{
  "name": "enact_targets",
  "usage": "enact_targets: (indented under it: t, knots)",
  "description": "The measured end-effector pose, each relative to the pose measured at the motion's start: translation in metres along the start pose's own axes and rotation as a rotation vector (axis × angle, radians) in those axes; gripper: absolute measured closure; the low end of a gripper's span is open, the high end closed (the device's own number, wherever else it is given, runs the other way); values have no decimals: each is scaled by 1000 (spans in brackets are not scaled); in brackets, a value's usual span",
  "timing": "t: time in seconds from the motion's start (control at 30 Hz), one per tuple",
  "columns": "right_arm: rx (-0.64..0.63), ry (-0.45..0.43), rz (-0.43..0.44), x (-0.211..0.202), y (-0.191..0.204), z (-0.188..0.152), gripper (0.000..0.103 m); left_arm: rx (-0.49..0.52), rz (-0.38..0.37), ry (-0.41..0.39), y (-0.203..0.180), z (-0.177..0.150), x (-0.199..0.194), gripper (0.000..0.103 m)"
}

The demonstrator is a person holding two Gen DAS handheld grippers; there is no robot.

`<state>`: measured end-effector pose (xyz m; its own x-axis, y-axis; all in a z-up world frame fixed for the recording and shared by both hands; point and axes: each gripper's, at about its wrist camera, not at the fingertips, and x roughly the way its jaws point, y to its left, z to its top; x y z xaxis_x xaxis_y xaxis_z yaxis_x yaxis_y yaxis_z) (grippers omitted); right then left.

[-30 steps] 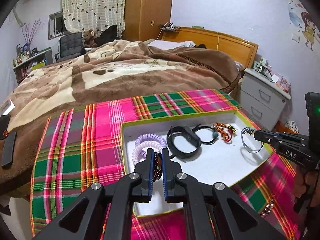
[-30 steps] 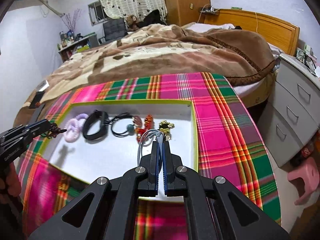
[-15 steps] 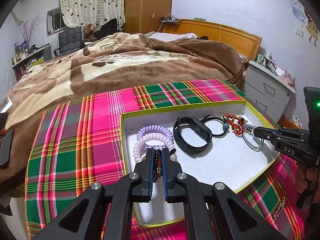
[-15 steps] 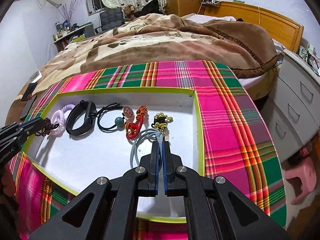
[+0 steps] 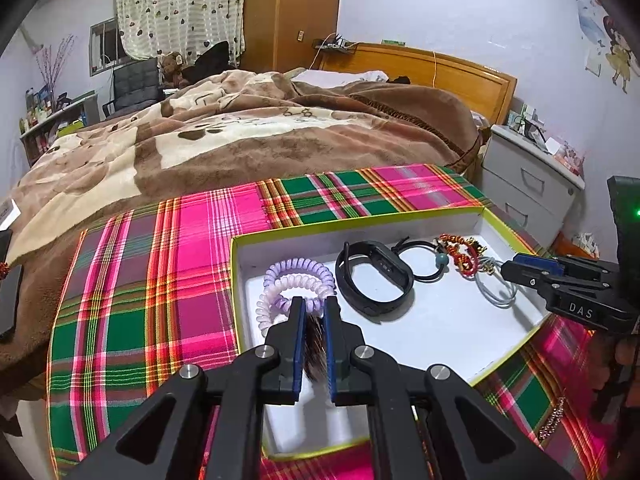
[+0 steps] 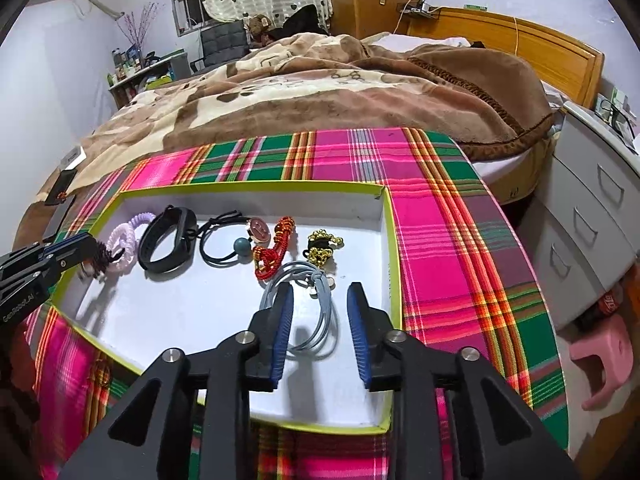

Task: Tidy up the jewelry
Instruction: 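Carry the grey cord and beaded bracelet into the yellow box and open both tools, then move both open tools back over the remaining jewelry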

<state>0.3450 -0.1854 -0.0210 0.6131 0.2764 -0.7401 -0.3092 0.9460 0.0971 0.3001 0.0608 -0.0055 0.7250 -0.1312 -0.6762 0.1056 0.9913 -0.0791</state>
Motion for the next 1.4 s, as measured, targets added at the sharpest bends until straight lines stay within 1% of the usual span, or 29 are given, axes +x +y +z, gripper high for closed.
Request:
enact_targets:
  t: [0.13, 0.27, 0.4, 0.47, 0.67, 0.83, 0.97, 1.17, 1.4]
  knots:
    - [-6, -19, 6, -10, 4, -1, 74, 4, -1, -26, -4, -3, -12, 87]
    - [-10, -41, 16, -24, 7, -5, 73, 5, 12, -43, -7, -7, -25, 87]
    - [-16, -72, 27, -45, 10, -13, 73, -12, 12, -72, -10, -14, -46, 87]
    - [-20, -89, 32, -57, 13, -21, 73, -16, 15, -90, -13, -19, -60, 87]
    - [-27, -130, 54, -93, 22, -45, 73, -27, 13, -111, -26, -42, -93, 87]
    - [-30, -154, 81, -120, 30, -70, 73, -33, 0, -118, -37, -65, -116, 87]
    - [-25, -160, 99, -135, 34, -90, 73, -47, -13, -109, -45, -85, -131, 87]
    - [-8, -148, 116, -149, 35, -115, 72, -36, -18, -96, -58, -110, -148, 87]
    - [-6, -146, 109, -163, 35, -136, 69, -32, -23, -103, -68, -128, -167, 87]
